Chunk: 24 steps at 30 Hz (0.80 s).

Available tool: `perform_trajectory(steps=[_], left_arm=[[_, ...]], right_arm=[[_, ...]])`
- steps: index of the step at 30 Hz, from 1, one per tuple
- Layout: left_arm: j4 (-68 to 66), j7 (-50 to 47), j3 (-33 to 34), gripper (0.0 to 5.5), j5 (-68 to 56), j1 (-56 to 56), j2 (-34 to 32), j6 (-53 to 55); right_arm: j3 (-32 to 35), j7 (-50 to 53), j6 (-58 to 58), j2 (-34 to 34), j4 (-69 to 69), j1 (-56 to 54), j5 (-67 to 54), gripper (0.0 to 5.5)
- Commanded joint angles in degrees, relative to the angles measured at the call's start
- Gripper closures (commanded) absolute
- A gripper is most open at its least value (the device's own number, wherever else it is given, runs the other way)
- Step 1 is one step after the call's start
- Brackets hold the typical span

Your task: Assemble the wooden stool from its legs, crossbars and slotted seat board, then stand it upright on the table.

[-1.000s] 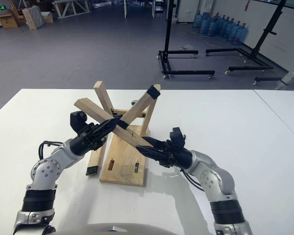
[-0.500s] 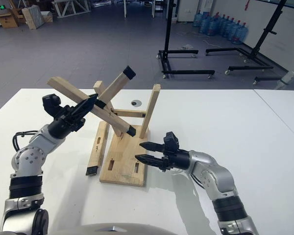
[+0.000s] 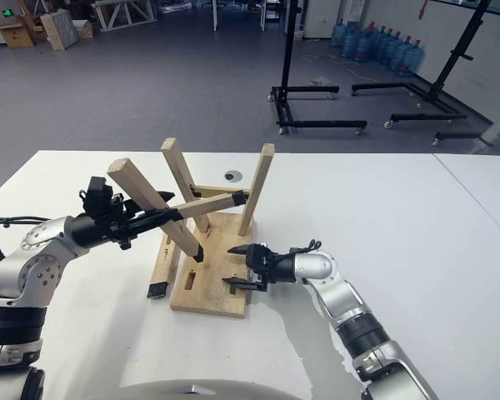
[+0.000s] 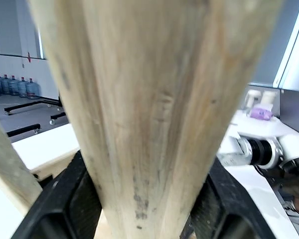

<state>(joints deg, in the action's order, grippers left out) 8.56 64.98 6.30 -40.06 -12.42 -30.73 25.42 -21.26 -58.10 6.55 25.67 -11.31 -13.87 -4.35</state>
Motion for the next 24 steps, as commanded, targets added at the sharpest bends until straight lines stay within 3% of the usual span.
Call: perform_trajectory(steps=[1,8,14,24], left_arm=[[3.9,0.4,-0.3,3.38,-0.5,1.6,-1.8,0.7],[9.2,-0.5,-1.7,3.38,0.1,8.2,-2.7,1.4],[5.0,0.9,-5.6,3.41,4.4,8.6,-4.1,-0.6],[2.8,3.7,-1.3,3.46,1.4,3.3,-8.3,-0.1]], right_arm=[[-1.7,-1.8,-2.0,5.0,-3.8,1.7,4.8,2.16],[-1.3,-1.7,-2.1,7.1,-1.9,2.8,3.3,2.16],[-1.5,-2.4,-2.9,7.4,-1.1,2.8,2.5,2.16],[-2.2,-1.5,-2.8,7.0,-1.3,3.0,3.3,2.16]])
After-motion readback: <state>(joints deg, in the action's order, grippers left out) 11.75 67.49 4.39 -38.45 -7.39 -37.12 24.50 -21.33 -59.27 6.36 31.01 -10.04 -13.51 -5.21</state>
